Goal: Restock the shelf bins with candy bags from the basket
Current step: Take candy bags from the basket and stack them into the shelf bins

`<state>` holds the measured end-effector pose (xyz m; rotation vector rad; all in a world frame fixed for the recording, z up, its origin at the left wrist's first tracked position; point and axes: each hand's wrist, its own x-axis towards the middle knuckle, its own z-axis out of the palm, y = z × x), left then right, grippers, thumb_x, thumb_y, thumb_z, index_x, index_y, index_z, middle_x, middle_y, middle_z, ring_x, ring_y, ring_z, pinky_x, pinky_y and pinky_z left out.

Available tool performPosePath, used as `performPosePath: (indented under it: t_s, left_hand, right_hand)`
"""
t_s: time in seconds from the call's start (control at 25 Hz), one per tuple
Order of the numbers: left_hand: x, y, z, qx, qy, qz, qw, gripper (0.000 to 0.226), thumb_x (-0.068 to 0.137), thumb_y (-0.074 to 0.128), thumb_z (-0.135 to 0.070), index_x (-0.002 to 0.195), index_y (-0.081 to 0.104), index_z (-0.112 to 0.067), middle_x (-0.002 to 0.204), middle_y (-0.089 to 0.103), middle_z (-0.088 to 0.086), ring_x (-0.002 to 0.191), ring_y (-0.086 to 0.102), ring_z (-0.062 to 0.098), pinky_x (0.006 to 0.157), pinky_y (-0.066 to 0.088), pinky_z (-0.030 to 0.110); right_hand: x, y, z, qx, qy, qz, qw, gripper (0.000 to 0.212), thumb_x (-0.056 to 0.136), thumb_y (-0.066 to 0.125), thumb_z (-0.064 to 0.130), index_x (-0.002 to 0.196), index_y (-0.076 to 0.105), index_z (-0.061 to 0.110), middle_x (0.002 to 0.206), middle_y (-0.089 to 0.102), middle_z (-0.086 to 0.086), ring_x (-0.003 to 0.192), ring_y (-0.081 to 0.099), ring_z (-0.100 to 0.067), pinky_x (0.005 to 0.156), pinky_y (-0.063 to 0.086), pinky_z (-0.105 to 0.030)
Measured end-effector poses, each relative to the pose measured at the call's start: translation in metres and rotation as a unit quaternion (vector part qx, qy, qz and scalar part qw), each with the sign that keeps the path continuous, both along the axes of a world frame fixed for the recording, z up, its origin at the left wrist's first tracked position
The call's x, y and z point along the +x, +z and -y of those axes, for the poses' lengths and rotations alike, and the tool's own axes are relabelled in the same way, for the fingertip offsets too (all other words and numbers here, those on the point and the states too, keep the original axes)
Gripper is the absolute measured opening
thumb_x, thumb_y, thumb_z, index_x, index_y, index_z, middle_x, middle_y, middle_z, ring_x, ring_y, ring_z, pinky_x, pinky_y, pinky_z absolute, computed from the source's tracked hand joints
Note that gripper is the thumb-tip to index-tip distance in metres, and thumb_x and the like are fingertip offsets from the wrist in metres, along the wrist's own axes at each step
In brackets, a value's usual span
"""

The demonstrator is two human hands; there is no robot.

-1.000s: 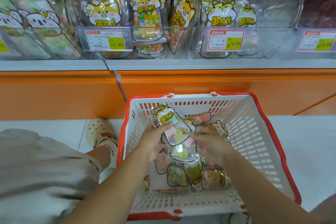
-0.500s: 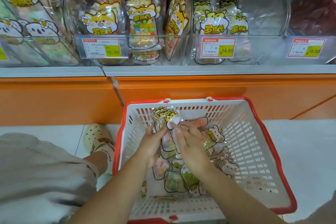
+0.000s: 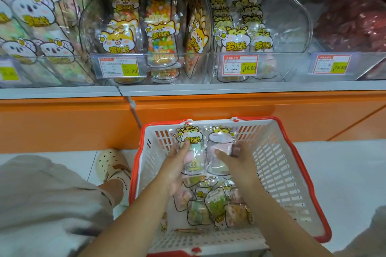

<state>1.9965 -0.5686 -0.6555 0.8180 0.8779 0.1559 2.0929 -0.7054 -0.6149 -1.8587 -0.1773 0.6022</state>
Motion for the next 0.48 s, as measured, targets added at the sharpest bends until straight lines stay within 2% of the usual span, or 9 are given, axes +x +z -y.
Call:
performPosePath:
  t_s: [0.08,0.12,0.2,0.24,0.28,0.36,0.4,0.44,0.48]
  left_hand:
    - [-0.001,0.009,0.003,0.013,0.009,0.005,1.0,0.122,0.044,0.08,-0.075,0.147,0.025,-0.044,0.152,0.036,-0.008,0.139,0.037,0.026,0.112,0.027,0.061]
    - [0.0,0.016,0.008,0.016,0.006,-0.002,1.0,0.121,0.042,0.08,-0.075,0.146,0.027,-0.045,0.151,0.037,-0.01,0.137,0.039,0.026,0.111,0.028,0.062]
    - [0.003,0.027,0.02,0.017,0.004,0.007,1.0,0.108,0.051,0.074,-0.076,0.145,0.031,-0.043,0.143,0.045,-0.008,0.128,0.046,0.023,0.108,0.033,0.061]
    - [0.004,0.028,0.023,0.004,0.011,0.016,1.0,0.105,0.052,0.072,-0.079,0.144,0.035,-0.043,0.138,0.051,-0.004,0.122,0.052,0.023,0.107,0.038,0.059]
    - [0.004,0.033,0.025,-0.009,0.009,0.031,0.999,0.106,0.048,0.071,-0.083,0.141,0.039,-0.042,0.135,0.057,-0.002,0.117,0.057,0.022,0.105,0.042,0.055]
    - [0.001,0.043,0.028,-0.029,-0.001,0.038,0.999,0.109,0.045,0.068,-0.088,0.141,0.04,-0.043,0.14,0.054,-0.002,0.12,0.059,0.022,0.103,0.047,0.049]
    - [0.0,0.046,0.027,-0.016,-0.005,0.026,1.0,0.109,0.049,0.07,-0.085,0.144,0.034,-0.045,0.142,0.05,-0.005,0.124,0.056,0.021,0.103,0.046,0.049]
    - [-0.003,0.053,0.028,0.006,-0.008,0.007,1.0,0.108,0.054,0.074,-0.076,0.147,0.026,-0.046,0.136,0.052,-0.006,0.121,0.056,0.021,0.098,0.048,0.047]
    - [-0.004,0.056,0.028,0.031,-0.005,-0.001,0.999,0.107,0.058,0.077,-0.066,0.148,0.022,-0.046,0.12,0.062,0.0,0.104,0.062,0.021,0.085,0.052,0.04]
  right_hand:
    - [0.003,0.009,0.008,-0.042,-0.024,0.089,0.995,0.037,0.085,0.071,0.033,0.114,0.048,0.027,0.086,0.058,0.006,0.078,0.058,-0.018,0.066,0.046,-0.03]
    - [0.0,0.015,0.009,-0.078,-0.006,0.145,0.986,0.035,0.088,0.066,0.036,0.118,0.048,0.032,0.09,0.058,0.015,0.079,0.056,-0.011,0.068,0.046,-0.028]
    - [-0.018,0.019,0.004,-0.148,0.086,0.297,0.939,0.039,0.095,0.051,0.042,0.133,0.045,0.035,0.111,0.057,0.016,0.098,0.056,-0.008,0.079,0.05,-0.031]
    - [-0.032,0.017,0.0,-0.172,0.144,0.358,0.906,0.045,0.096,0.041,0.048,0.139,0.041,0.034,0.122,0.055,0.008,0.11,0.054,-0.013,0.086,0.05,-0.034]
    - [-0.045,0.011,-0.003,-0.198,0.189,0.382,0.883,0.054,0.095,0.029,0.054,0.144,0.037,0.032,0.132,0.05,0.001,0.121,0.049,-0.019,0.094,0.047,-0.038]
    - [-0.057,0.009,-0.003,-0.208,0.228,0.354,0.883,0.063,0.093,0.015,0.056,0.147,0.034,0.033,0.139,0.041,-0.003,0.128,0.039,-0.02,0.103,0.039,-0.037]
    - [-0.054,0.01,-0.001,-0.176,0.232,0.325,0.9,0.056,0.095,0.017,0.053,0.144,0.039,0.036,0.135,0.042,0.0,0.125,0.039,-0.017,0.103,0.038,-0.034]
    - [-0.05,0.016,0.002,-0.126,0.222,0.282,0.925,0.045,0.097,0.026,0.049,0.137,0.045,0.042,0.127,0.045,0.003,0.12,0.042,-0.015,0.1,0.039,-0.03]
    - [-0.044,0.024,0.003,-0.069,0.183,0.236,0.952,0.032,0.098,0.037,0.045,0.127,0.05,0.047,0.119,0.047,0.005,0.115,0.045,-0.015,0.096,0.041,-0.027]
